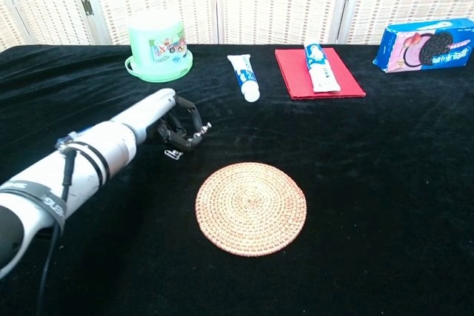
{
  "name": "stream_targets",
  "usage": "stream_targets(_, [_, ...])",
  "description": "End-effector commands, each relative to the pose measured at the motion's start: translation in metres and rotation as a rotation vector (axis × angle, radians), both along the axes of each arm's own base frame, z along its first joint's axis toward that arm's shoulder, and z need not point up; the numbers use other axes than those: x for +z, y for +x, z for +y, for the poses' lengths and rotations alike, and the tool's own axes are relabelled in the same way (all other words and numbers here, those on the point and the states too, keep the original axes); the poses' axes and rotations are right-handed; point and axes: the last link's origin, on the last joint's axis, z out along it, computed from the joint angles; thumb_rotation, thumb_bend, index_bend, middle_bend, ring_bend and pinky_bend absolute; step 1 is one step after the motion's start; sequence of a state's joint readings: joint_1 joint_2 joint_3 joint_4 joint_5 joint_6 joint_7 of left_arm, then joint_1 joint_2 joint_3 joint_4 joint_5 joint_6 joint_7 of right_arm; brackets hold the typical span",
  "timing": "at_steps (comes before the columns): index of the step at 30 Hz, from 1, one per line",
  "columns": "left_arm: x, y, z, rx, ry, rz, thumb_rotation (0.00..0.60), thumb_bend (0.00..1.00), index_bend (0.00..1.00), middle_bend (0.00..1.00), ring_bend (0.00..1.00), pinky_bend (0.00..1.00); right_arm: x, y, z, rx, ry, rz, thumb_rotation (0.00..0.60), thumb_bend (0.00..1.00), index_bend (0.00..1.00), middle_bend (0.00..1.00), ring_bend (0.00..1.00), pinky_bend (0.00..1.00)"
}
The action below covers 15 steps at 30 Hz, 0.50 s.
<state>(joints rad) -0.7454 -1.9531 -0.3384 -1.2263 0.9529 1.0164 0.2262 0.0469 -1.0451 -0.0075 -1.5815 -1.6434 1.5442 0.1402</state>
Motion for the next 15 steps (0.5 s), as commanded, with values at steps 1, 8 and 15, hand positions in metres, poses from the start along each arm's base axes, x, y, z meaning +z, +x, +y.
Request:
stream_targets(1, [-0.009,0.002,0.002,-0.011,-0.014,0.006,0.600,0.78,0.88,1.00,1.00,1.00,0.002,-0.002,0.002,-0.006,-0.008,-0.001,0.600,0.18,0.00,0.00,0.00,0.00])
stream_targets(8, [-0.011,-0.009,0.008,0.011,-0.022,0.004,0.600,0.78,0.88,1.00,1.00,1.00,0.004,-0.005,0.002,-0.017,-0.019,0.000,0.600,0.18,0.00,0.00,0.00,0.00])
stream_targets(15, [0.000,-0.018,0.013,0.019,0.009,0.001,0.600,0.78,0.88,1.00,1.00,1.00,0.000,-0.003,0.000,-0.013,-0.008,0.007,0.600,0.18,0.00,0.00,0.00,0.00])
